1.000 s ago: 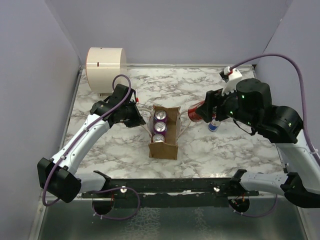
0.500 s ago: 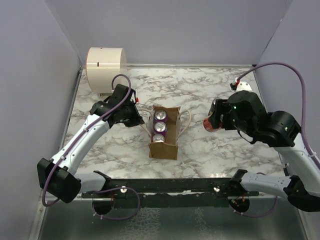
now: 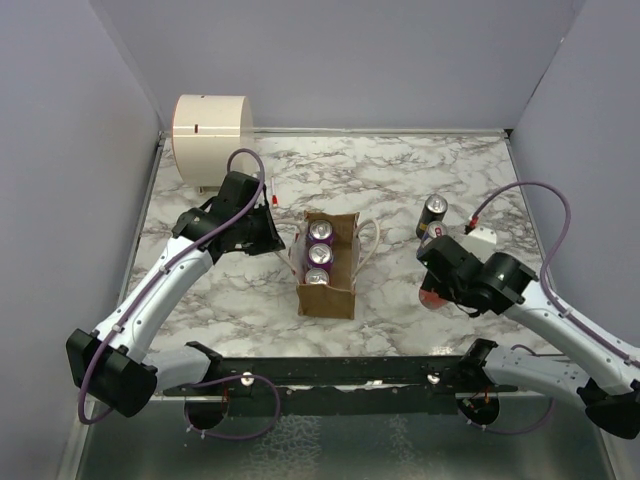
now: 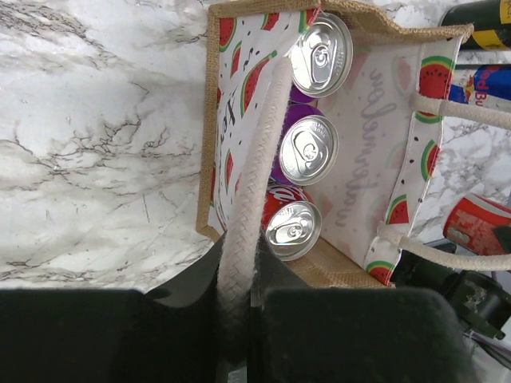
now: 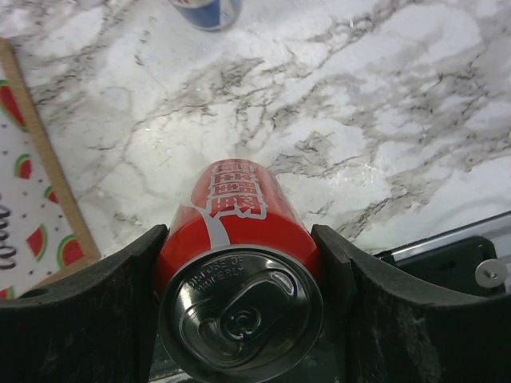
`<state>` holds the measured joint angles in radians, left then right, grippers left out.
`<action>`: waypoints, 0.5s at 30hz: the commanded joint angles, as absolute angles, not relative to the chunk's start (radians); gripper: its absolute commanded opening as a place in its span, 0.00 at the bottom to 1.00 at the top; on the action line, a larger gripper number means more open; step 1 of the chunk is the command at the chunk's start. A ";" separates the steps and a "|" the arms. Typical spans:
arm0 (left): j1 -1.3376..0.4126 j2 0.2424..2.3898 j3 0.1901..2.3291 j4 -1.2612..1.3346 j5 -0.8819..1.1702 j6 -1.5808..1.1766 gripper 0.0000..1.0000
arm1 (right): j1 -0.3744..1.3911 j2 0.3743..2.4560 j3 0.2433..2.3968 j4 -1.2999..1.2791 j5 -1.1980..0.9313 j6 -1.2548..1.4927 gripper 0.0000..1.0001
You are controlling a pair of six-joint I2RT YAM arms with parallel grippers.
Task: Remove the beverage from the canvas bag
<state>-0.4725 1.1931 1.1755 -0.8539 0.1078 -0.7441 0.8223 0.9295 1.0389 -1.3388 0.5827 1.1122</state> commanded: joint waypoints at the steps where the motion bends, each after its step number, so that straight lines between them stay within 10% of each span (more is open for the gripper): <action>1: -0.467 1.180 1.183 -0.827 0.146 -0.654 0.00 | 0.821 0.905 0.936 -1.184 0.688 1.293 0.02; 15: -0.468 1.195 1.184 -0.816 0.226 -0.631 0.00 | 0.810 0.966 0.699 -1.032 0.842 1.458 0.02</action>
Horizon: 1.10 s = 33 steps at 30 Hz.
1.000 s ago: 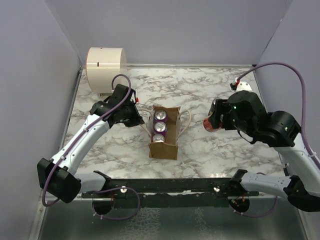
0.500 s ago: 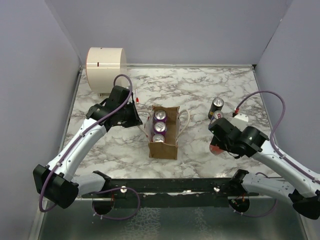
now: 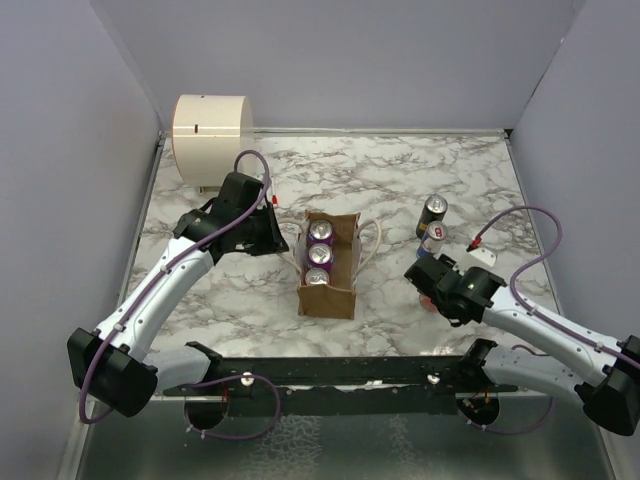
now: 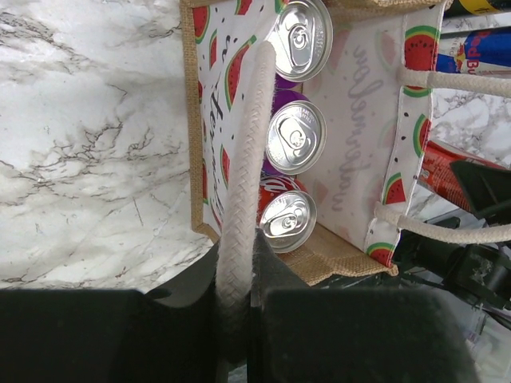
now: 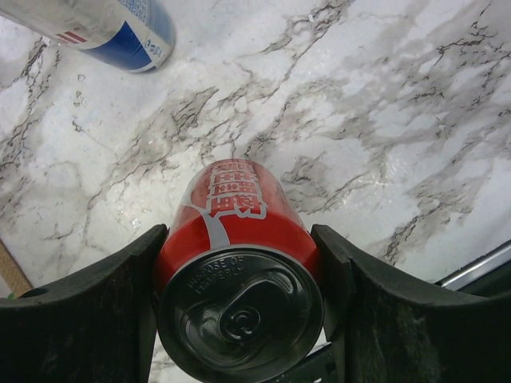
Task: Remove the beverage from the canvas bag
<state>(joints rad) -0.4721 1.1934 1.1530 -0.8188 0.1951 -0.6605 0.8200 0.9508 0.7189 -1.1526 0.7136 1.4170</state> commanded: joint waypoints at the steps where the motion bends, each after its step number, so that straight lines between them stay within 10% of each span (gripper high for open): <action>1: -0.468 1.196 1.191 -0.822 0.222 -0.630 0.00 | 0.805 0.975 0.693 -1.017 0.847 1.439 0.02; 23: -0.468 1.204 1.194 -0.821 0.189 -0.669 0.00 | 0.658 1.158 0.681 -0.718 0.831 1.124 0.02; 33: -0.468 1.204 1.205 -0.833 0.171 -0.671 0.00 | 0.657 1.158 0.686 -0.801 0.795 1.158 0.68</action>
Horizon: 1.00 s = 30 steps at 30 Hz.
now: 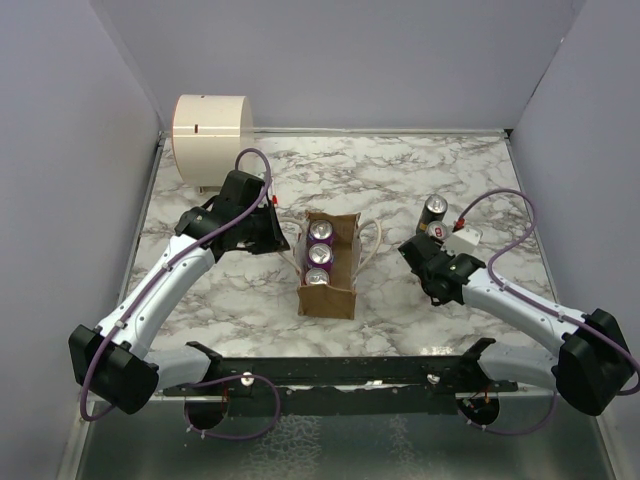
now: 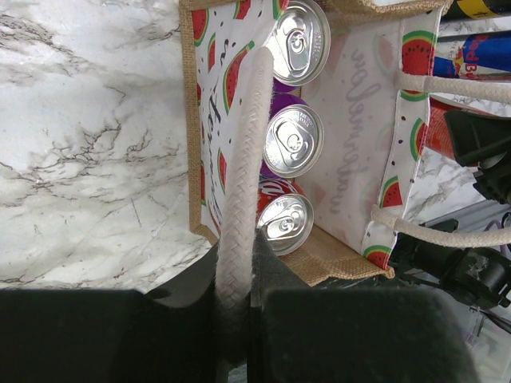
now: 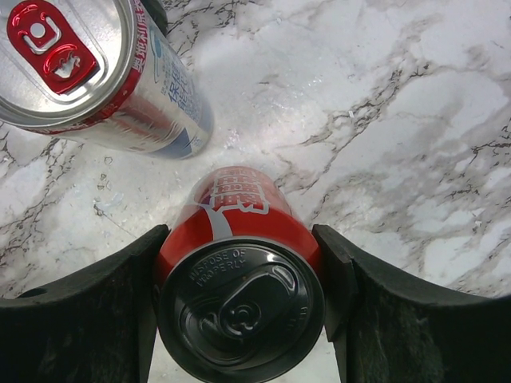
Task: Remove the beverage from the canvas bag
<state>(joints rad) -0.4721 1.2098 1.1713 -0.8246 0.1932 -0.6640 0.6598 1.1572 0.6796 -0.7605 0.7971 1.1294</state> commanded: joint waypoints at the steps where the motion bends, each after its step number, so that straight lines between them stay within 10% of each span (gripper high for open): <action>1: -0.468 1.203 1.197 -0.828 0.173 -0.673 0.00 | 0.658 1.152 0.688 -0.807 0.796 1.153 0.74; 6: -0.468 1.209 1.188 -0.822 0.180 -0.672 0.00 | 0.657 1.062 0.684 -0.808 0.776 1.111 1.00; 21: -0.467 1.251 1.210 -0.836 0.176 -0.654 0.00 | 0.657 0.810 0.994 -0.729 0.621 0.573 1.00; 30: -0.466 1.270 1.236 -0.859 0.185 -0.638 0.00 | 0.658 1.092 1.429 -0.679 0.200 0.427 0.98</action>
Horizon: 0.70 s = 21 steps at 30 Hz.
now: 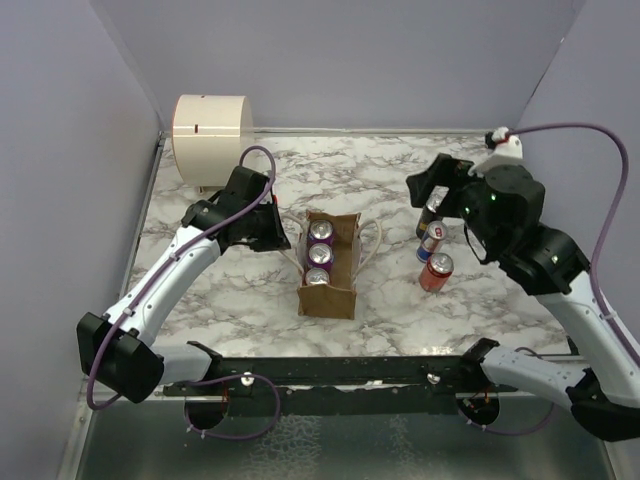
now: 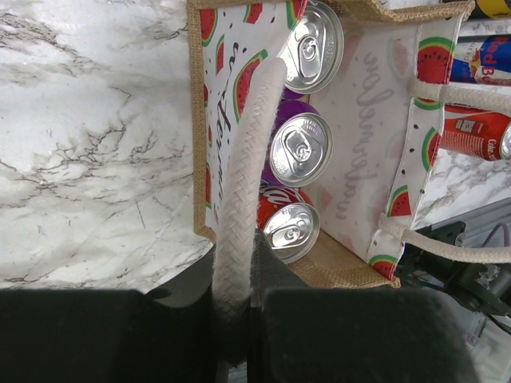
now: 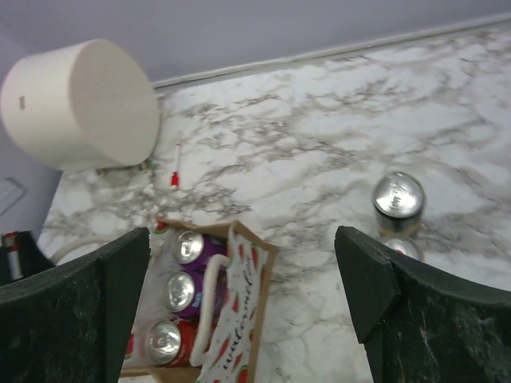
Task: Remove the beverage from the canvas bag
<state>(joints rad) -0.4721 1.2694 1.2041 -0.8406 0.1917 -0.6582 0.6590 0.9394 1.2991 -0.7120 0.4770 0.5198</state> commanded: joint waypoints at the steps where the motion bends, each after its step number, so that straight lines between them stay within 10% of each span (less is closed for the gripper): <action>1: -0.467 1.268 1.233 -0.861 0.180 -0.639 0.00 | 0.658 1.136 1.466 -0.681 0.141 0.433 0.98; 14: -0.466 1.216 1.173 -0.832 0.169 -0.678 0.00 | 0.864 1.509 1.639 -0.792 0.006 0.528 1.00; 21: -0.467 1.233 1.178 -0.830 0.176 -0.674 0.00 | 0.893 1.613 1.616 -0.960 0.088 0.610 0.82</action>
